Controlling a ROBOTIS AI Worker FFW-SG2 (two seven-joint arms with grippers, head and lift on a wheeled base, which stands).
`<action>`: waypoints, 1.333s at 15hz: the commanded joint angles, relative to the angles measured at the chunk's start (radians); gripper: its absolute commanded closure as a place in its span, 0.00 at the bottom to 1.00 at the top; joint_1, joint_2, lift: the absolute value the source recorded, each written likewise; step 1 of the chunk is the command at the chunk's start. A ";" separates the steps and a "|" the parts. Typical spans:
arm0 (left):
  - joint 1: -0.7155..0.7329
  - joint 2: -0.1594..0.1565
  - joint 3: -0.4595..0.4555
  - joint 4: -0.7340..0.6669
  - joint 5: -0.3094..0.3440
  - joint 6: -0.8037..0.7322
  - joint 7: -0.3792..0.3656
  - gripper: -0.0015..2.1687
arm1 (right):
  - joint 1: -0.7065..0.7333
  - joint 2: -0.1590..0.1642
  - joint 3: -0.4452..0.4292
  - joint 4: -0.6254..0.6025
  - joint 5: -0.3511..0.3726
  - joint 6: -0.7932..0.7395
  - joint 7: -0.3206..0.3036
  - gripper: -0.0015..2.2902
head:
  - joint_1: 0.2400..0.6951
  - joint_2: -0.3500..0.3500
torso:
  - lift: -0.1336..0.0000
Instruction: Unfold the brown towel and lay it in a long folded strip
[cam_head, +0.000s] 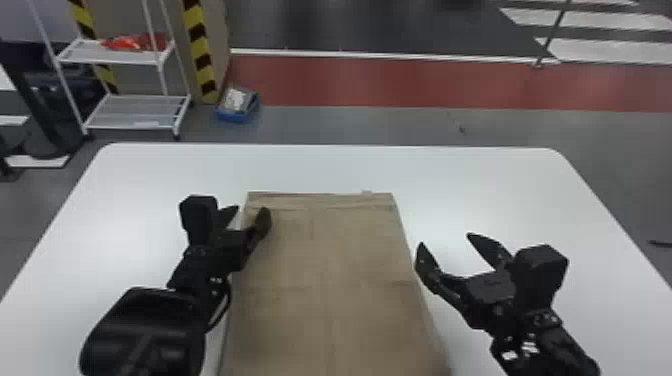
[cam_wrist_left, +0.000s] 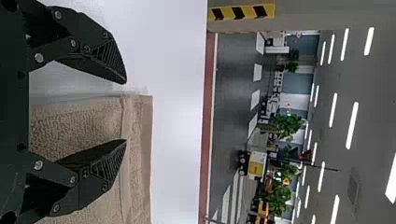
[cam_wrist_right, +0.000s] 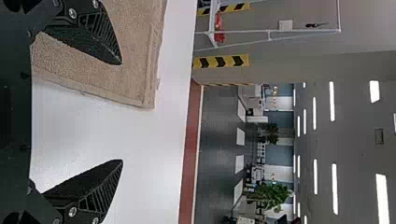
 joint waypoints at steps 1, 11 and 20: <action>0.000 0.000 0.006 0.003 0.002 -0.002 -0.011 0.24 | 0.000 0.000 0.000 0.003 -0.001 0.000 0.000 0.06 | 1.00 0.42 | 0.10; 0.009 0.000 0.025 0.001 0.002 -0.014 -0.049 0.36 | -0.002 -0.005 0.002 0.010 -0.004 -0.003 0.000 0.06 | 1.00 0.42 | 0.10; 0.021 0.000 0.029 -0.011 0.000 -0.032 -0.063 0.49 | -0.003 -0.009 0.003 0.010 -0.014 -0.003 0.000 0.06 | 1.00 0.42 | 0.10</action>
